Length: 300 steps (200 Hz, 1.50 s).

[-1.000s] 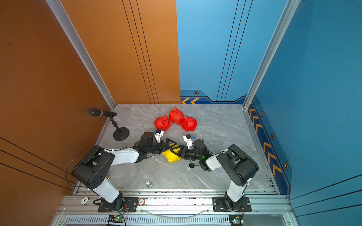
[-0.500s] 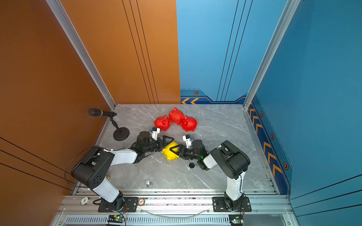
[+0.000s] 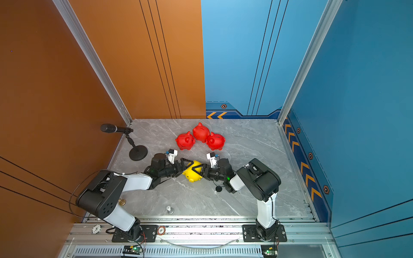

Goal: Open piggy banks
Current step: Adjust the piggy bank at the center of the board.

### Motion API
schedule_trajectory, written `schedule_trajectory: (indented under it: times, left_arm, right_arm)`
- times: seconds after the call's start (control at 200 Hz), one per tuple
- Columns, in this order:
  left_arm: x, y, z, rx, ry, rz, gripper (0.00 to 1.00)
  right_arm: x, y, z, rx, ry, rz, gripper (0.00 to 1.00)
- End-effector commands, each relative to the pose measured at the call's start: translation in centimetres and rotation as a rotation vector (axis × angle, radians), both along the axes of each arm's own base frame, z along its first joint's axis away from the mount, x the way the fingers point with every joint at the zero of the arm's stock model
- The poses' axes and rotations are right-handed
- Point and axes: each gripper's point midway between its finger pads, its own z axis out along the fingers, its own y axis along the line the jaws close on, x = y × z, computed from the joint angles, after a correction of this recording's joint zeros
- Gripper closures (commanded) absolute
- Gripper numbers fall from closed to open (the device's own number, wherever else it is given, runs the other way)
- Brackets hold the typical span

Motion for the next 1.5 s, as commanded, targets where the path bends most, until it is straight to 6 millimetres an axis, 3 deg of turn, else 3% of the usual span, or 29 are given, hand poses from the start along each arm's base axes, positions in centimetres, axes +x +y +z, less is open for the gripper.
schedule_trajectory:
  times: [0.0,0.651,0.816,1.151,1.497]
  left_arm:
    - [-1.4,0.6,-0.8,0.026,0.0,-0.06,0.02]
    - [-3.4,0.1,-0.7,-0.01,-0.031,-0.187,0.0]
    - [-3.7,0.0,-0.4,-0.022,-0.034,-0.2,0.05]
    - [-3.1,0.2,-0.1,-0.012,-0.053,-0.174,0.34]
    - [-2.4,0.7,0.5,0.002,-0.076,-0.127,0.54]
  right_arm:
    - [-0.1,-0.8,-3.7,-0.071,0.091,-0.029,0.28]
    - [0.5,-1.4,-4.5,-0.044,0.118,-0.037,0.3]
    - [0.7,-1.7,-4.7,-0.044,0.119,-0.045,0.3]
    - [1.0,-1.7,-4.1,-0.035,0.11,-0.041,0.3]
    - [1.9,-3.2,-0.9,-0.025,0.045,-0.014,0.24]
